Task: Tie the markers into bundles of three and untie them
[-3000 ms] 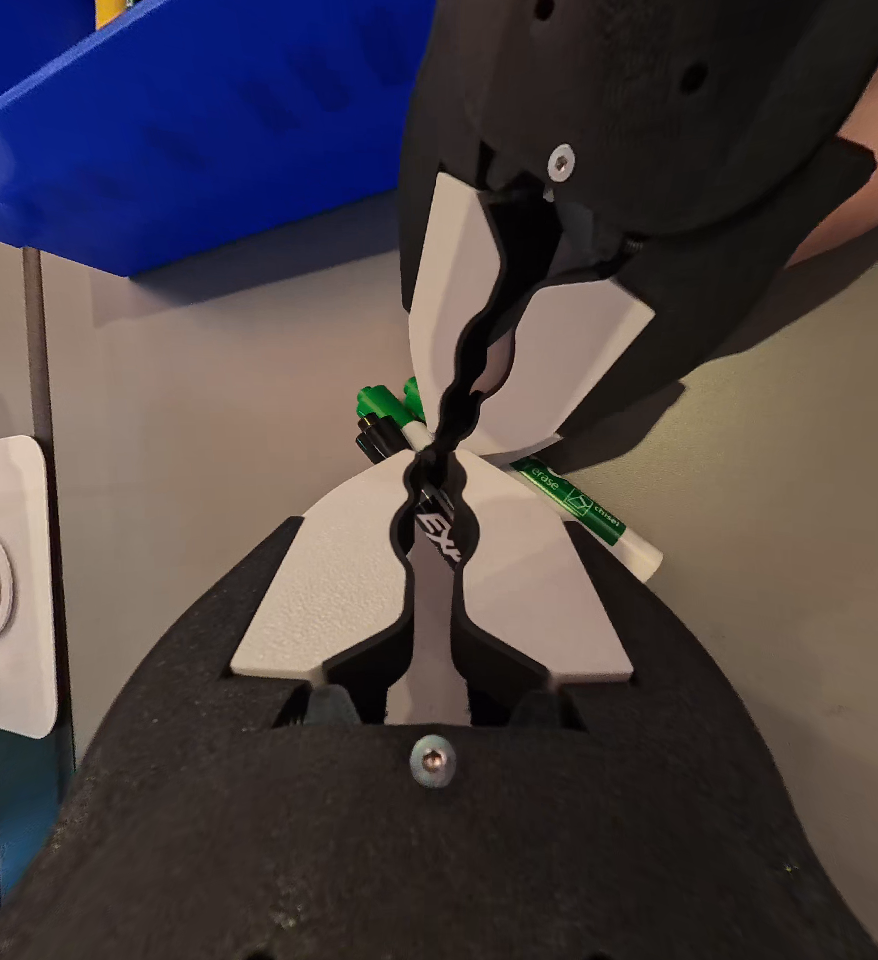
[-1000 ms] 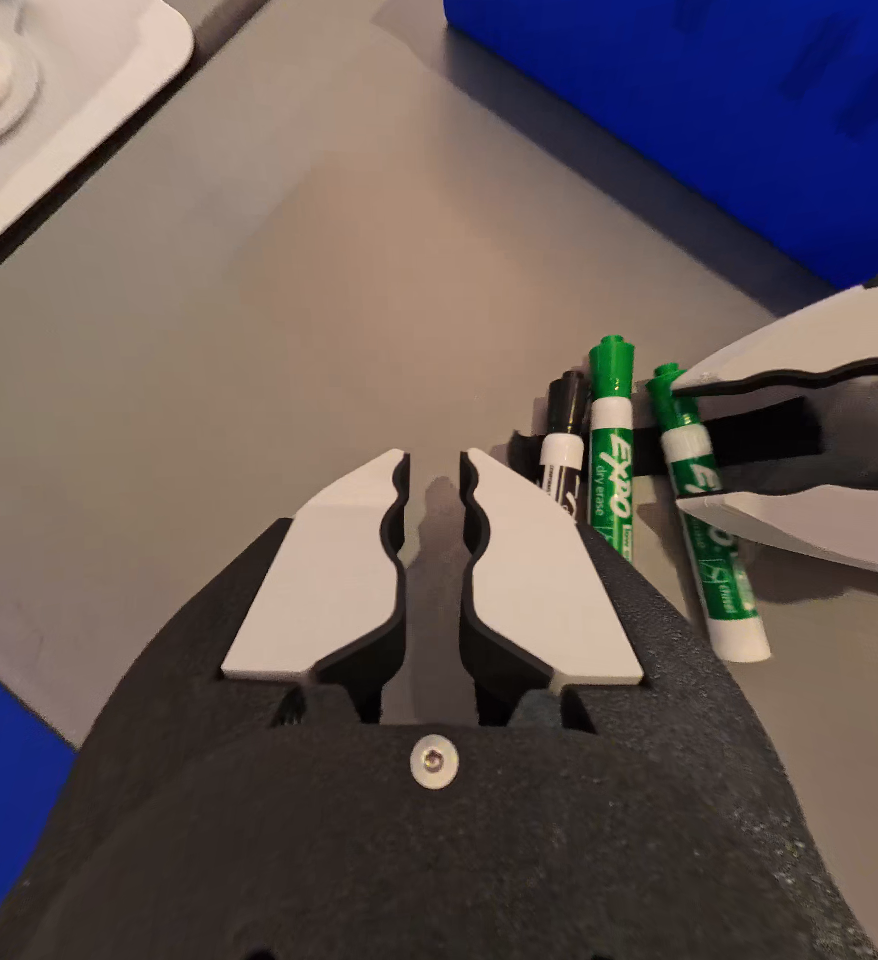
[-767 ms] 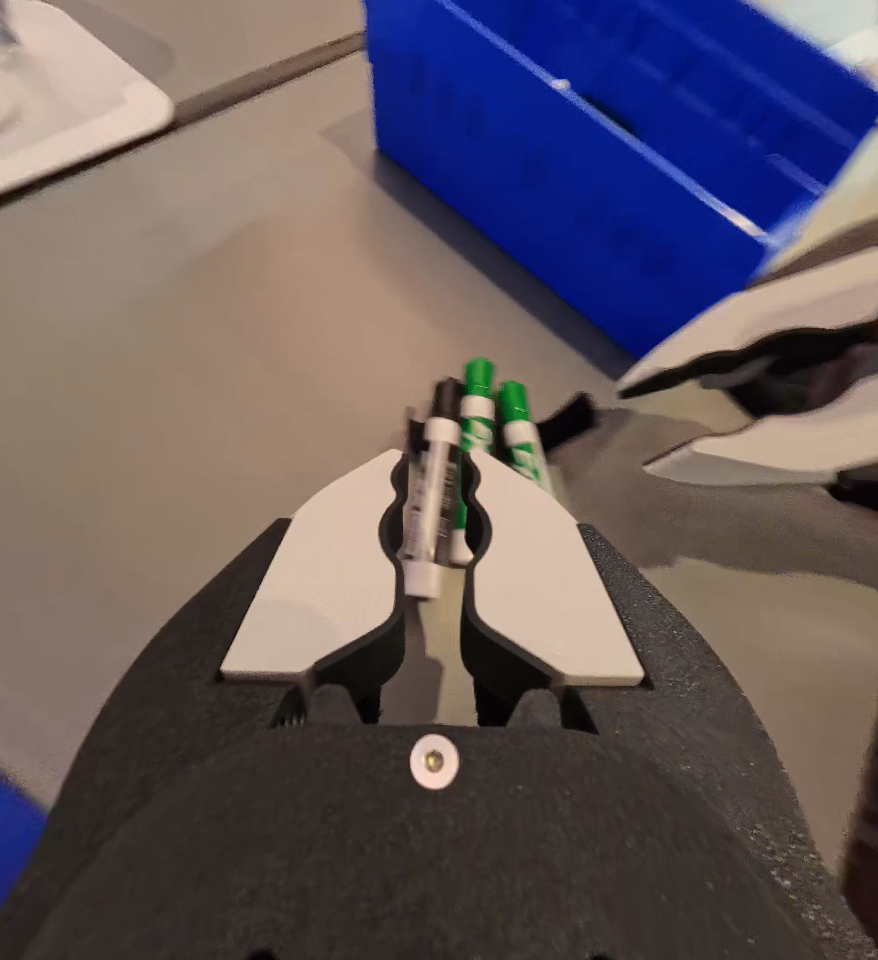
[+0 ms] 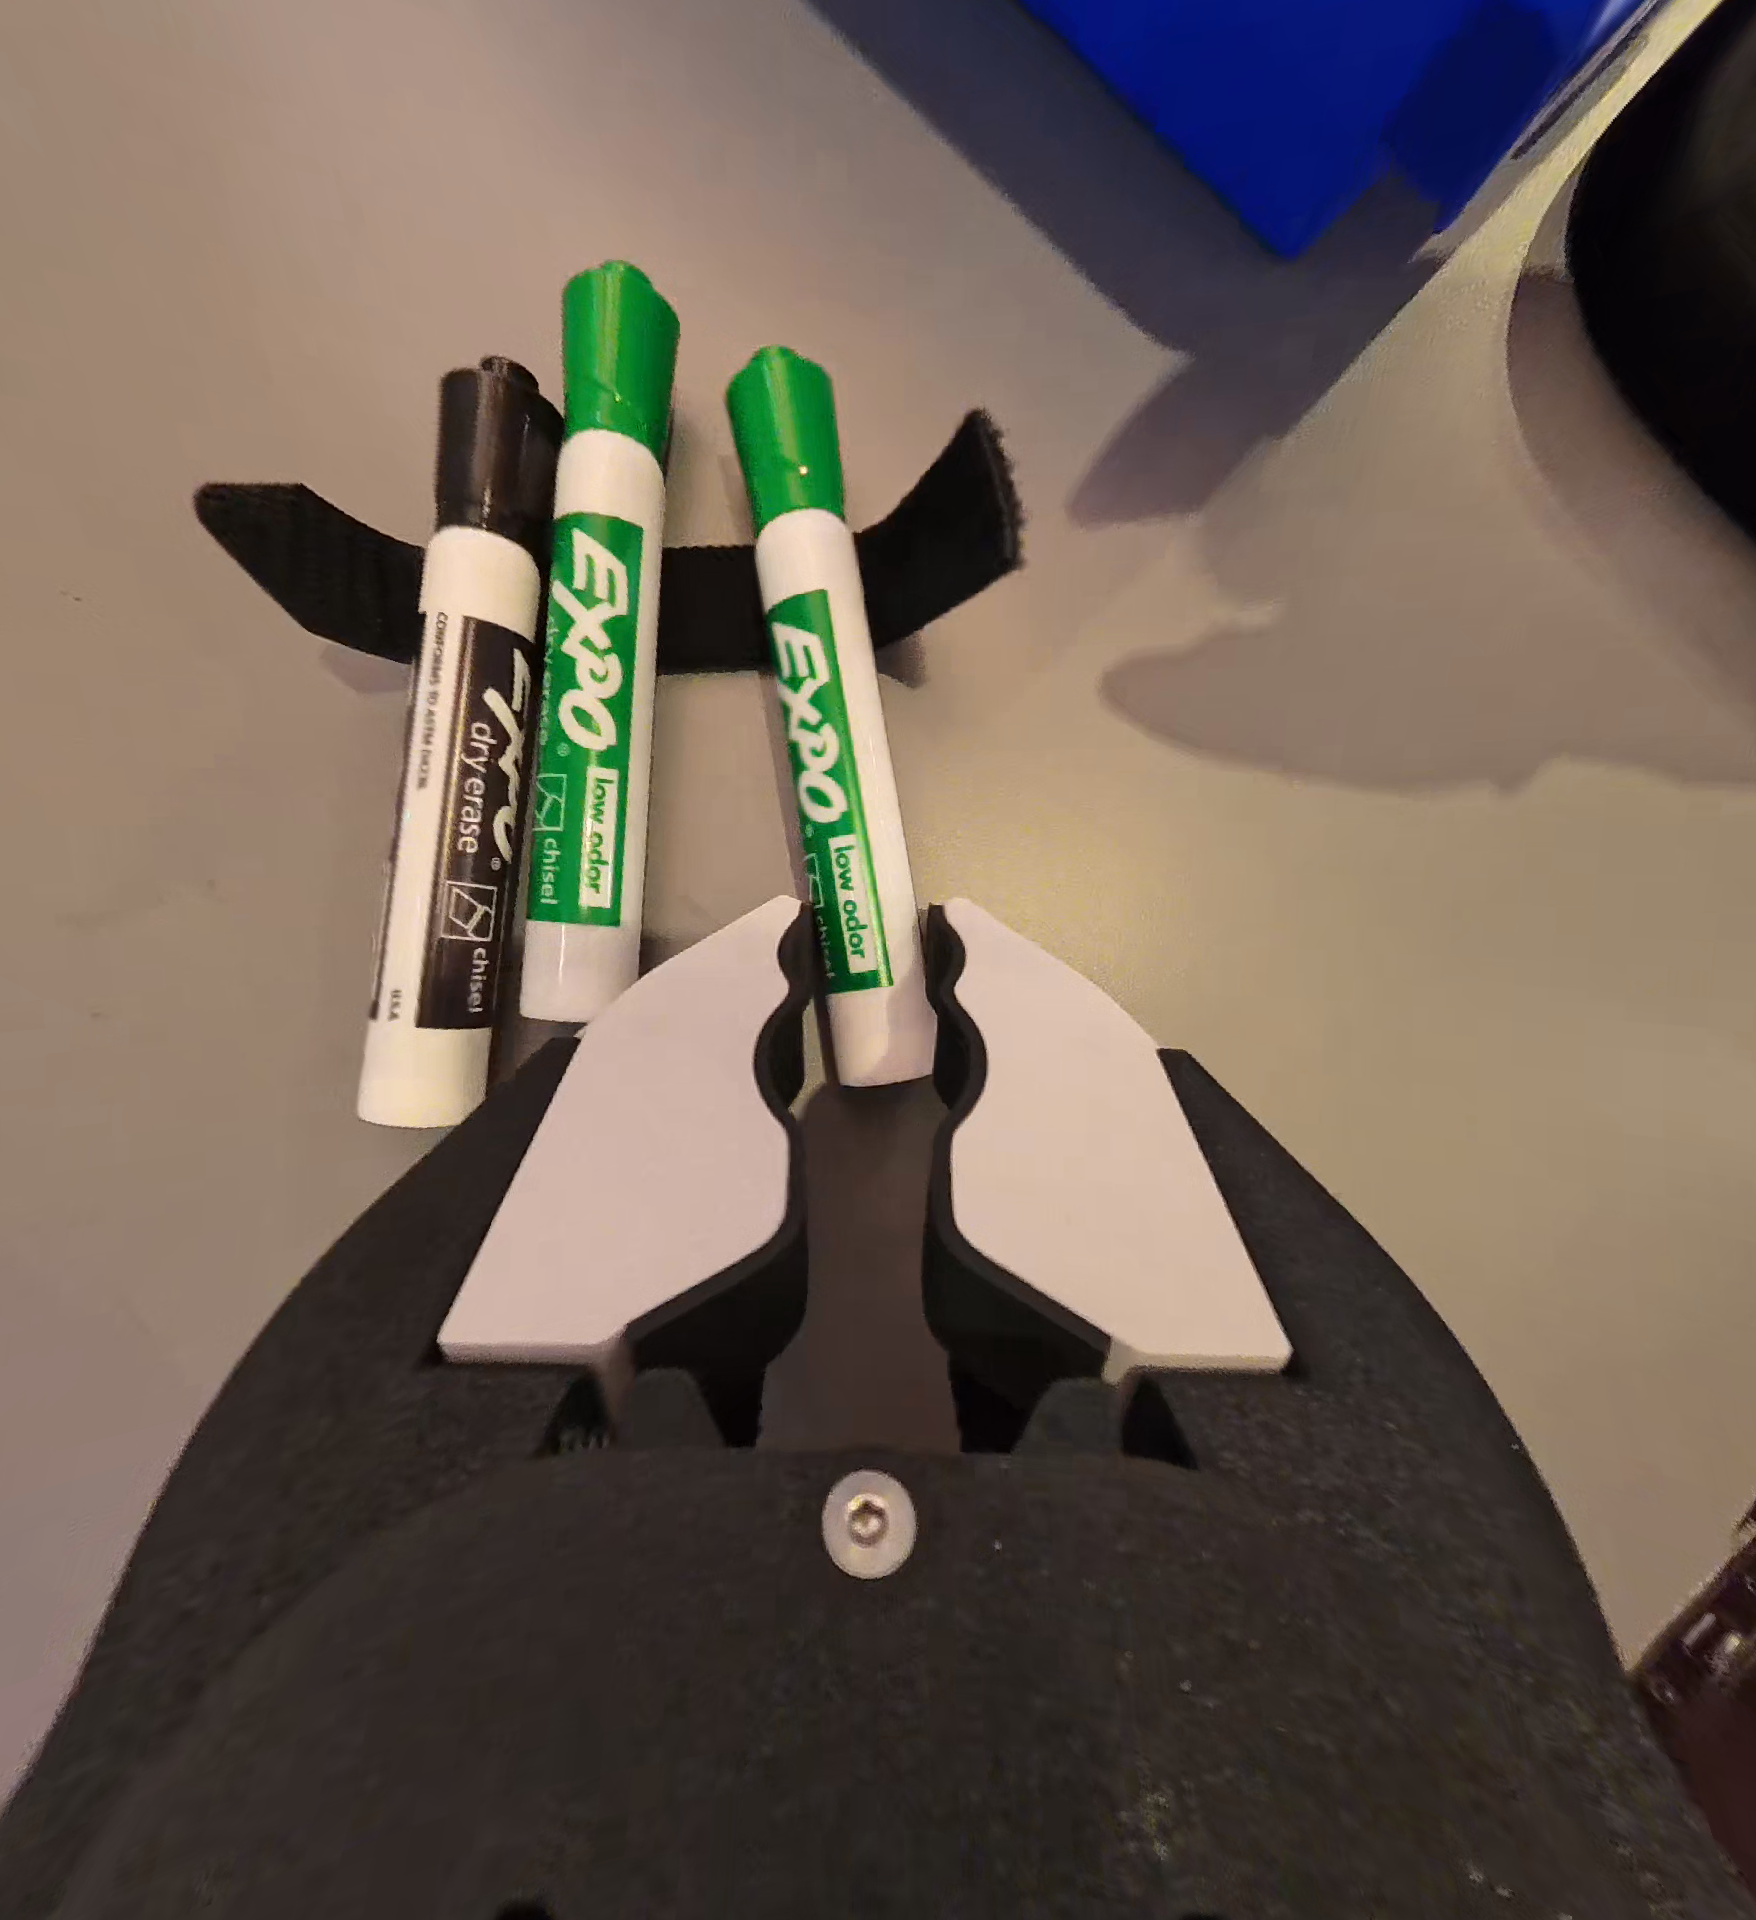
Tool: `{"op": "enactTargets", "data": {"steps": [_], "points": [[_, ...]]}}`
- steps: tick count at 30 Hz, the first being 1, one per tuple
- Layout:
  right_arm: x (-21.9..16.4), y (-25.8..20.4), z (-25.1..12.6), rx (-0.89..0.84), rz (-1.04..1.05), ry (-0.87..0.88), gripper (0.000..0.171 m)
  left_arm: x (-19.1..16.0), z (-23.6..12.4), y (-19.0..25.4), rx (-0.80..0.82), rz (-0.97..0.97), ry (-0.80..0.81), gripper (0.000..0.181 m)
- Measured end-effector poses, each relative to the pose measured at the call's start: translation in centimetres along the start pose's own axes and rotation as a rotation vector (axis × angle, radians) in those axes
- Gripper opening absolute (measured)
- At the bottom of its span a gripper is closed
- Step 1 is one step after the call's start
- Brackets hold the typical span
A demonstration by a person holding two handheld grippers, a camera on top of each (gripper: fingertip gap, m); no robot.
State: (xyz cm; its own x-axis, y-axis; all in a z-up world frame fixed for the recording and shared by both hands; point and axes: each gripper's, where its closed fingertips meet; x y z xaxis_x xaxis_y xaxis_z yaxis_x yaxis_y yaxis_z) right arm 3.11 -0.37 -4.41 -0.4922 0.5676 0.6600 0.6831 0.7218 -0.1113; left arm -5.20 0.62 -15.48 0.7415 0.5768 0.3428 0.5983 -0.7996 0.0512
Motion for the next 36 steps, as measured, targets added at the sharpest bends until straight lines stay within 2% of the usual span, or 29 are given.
{"op": "enactTargets", "data": {"steps": [4,7,11,14,17,23,25,27,29,32,33,36], "points": [[-0.6,0.0,1.0,0.071,0.085,0.048,0.028,-0.3,-0.4,-0.2,-0.085,-0.041,0.021,0.019],[-0.3,-0.3,1.4,0.134,0.155,0.133,0.028,-0.1,-2.2,-0.5,-0.143,-0.084,0.114,0.019],[1.6,-1.9,1.4,0.288,0.246,0.286,0.03,1.3,-7.5,-0.5,-0.228,-0.121,0.339,0.018],[3.9,-3.6,1.3,0.472,0.332,0.397,0.031,2.6,-12.0,0.2,-0.29,-0.11,0.516,0.019],[6.7,-4.9,0.1,0.646,0.38,0.541,0.036,3.6,-14.9,1.9,-0.355,-0.075,0.629,0.019],[8.8,-6.0,-1.4,0.734,0.351,0.673,0.026,4.0,-14.8,4.2,-0.413,-0.009,0.682,0.018],[8.5,-5.9,-1.4,0.709,0.325,0.62,0.021,4.1,-14.6,4.5,-0.425,-0.008,0.697,0.021],[8.6,-4.5,-2.4,0.633,0.277,0.568,0.019,3.8,-15.0,4.7,-0.434,0.014,0.719,0.041],[8.9,-0.6,-4.0,0.416,0.145,0.454,0.019,3.2,-15.3,4.0,-0.402,0.014,0.716,0.047],[6.7,10.6,-4.5,-0.075,-0.082,0.026,0.019,1.7,-15.9,3.4,-0.389,0.015,0.696,0.046],[5.2,13.8,-4.0,-0.149,-0.118,-0.139,0.019,1.3,-16.2,3.3,-0.387,0.01,0.705,0.045],[-0.2,19.1,-1.0,-0.162,-0.162,-0.59,0.02,0.5,-16.5,3.2,-0.375,0.01,0.733,0.039]]}}
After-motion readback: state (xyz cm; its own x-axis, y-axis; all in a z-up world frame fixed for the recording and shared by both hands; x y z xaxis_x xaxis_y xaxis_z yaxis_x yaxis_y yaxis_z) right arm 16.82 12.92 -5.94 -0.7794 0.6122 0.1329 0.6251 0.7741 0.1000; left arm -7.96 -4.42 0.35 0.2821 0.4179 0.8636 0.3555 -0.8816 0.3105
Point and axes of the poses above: each gripper's, where its closed fingertips meet, z out along the fingers, x out of its top, y = z × x across the jaws, and after that the axes turned 14 degrees about -y, right-handed
